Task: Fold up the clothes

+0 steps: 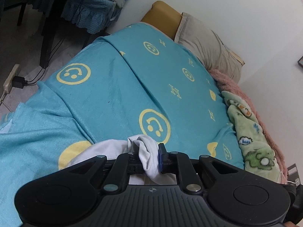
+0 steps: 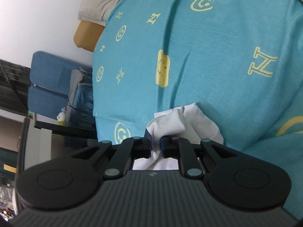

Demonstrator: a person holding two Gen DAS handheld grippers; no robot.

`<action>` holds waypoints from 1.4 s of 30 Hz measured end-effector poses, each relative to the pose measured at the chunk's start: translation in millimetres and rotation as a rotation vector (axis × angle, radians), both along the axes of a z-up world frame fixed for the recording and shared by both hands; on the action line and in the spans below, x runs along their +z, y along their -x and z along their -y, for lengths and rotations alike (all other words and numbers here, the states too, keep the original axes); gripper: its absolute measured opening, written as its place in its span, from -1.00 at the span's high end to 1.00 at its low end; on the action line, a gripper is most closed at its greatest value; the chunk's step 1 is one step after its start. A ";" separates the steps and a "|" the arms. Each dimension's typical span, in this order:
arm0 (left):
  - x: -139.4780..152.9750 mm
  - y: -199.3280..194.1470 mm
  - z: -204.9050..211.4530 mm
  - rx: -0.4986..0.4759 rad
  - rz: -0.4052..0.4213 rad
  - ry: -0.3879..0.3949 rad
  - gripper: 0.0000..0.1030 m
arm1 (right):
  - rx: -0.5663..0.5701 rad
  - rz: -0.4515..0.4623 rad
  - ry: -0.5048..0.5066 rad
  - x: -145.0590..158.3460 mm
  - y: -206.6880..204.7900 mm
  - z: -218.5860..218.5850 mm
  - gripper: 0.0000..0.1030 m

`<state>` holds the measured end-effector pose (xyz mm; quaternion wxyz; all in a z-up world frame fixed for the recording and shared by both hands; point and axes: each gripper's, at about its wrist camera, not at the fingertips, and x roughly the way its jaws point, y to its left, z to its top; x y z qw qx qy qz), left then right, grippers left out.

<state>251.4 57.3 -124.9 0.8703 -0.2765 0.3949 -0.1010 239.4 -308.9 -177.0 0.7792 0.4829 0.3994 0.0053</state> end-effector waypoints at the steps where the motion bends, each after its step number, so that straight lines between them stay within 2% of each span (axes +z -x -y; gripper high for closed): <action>1: -0.6 -0.2 -1.0 -0.003 0.000 0.002 0.72 | 0.001 0.002 0.001 0.7 0.8 -0.3 0.75; 4: 1.8 -0.1 -1.4 -0.028 0.003 -0.010 0.62 | 0.008 0.015 0.004 4.1 3.6 -1.3 0.73; 6: 5.0 4.3 -0.8 -0.053 0.021 -0.009 0.13 | 0.027 0.029 0.005 7.4 5.0 -3.0 0.60; 7: 7.6 8.5 0.5 -0.059 0.038 -0.013 0.02 | 0.038 0.037 0.006 9.2 5.6 -4.0 0.33; 8: 10.2 12.8 1.8 -0.064 0.054 -0.017 -0.19 | 0.053 0.044 0.021 10.6 5.9 -6.7 0.14; 9: 14.4 17.1 5.2 -0.072 0.076 -0.043 -0.35 | 0.072 0.051 0.051 11.7 5.9 -11.0 -0.26; 10: 18.6 21.5 8.7 -0.079 0.097 -0.069 -0.42 | 0.091 0.057 0.080 12.8 5.8 -15.3 -0.55; 11: 22.9 25.7 13.4 -0.090 0.119 -0.104 -0.51 | 0.110 0.064 0.109 13.9 5.8 -19.6 -0.61; 14: 30.5 38.0 26.0 -0.133 0.165 -0.199 -0.56 | 0.167 0.084 0.197 17.2 5.8 -32.5 -0.59; 16: 28.0 42.0 29.6 -0.142 0.140 -0.233 -0.56 | 0.205 0.097 0.256 19.4 5.8 -41.2 -0.51; 17: 25.9 44.7 29.0 -0.137 0.118 -0.236 -0.56 | 0.224 0.103 0.285 20.5 5.8 -45.5 -0.38; 18: 22.7 47.2 27.6 -0.137 0.102 -0.235 -0.56 | 0.243 0.110 0.315 21.6 5.8 -49.8 -0.11; 19: 19.5 49.7 26.3 -0.137 0.087 -0.235 -0.56 | 0.262 0.116 0.344 22.7 5.7 -54.1 0.07; 21: 15.1 49.9 27.1 -0.136 0.073 -0.269 -0.56 | 0.300 0.129 0.403 24.8 5.7 -62.7 0.24; 24: 8.4 47.2 30.2 -0.137 0.062 -0.329 -0.56 | 0.352 0.146 0.503 26.1 3.6 -75.0 0.31; 27: -1.0 43.5 29.2 -0.141 0.038 -0.352 -0.55 | 0.383 0.139 0.603 15.8 -6.1 -83.4 0.31; 30: -5.4 42.7 29.5 -0.142 0.034 -0.370 -0.55 | 0.392 0.120 0.625 7.2 -10.7 -84.4 0.32; 34: -2.7 50.1 31.4 -0.142 0.052 -0.395 -0.54 | 0.402 0.123 0.668 11.3 -5.4 -88.0 0.32; 38: 8.2 66.7 33.3 -0.129 0.070 -0.418 -0.54 | 0.391 0.125 0.682 21.8 10.0 -90.3 0.31; 42: 24.6 90.3 36.3 -0.121 0.094 -0.409 -0.54 | 0.372 0.123 0.663 32.7 37.3 -86.0 0.27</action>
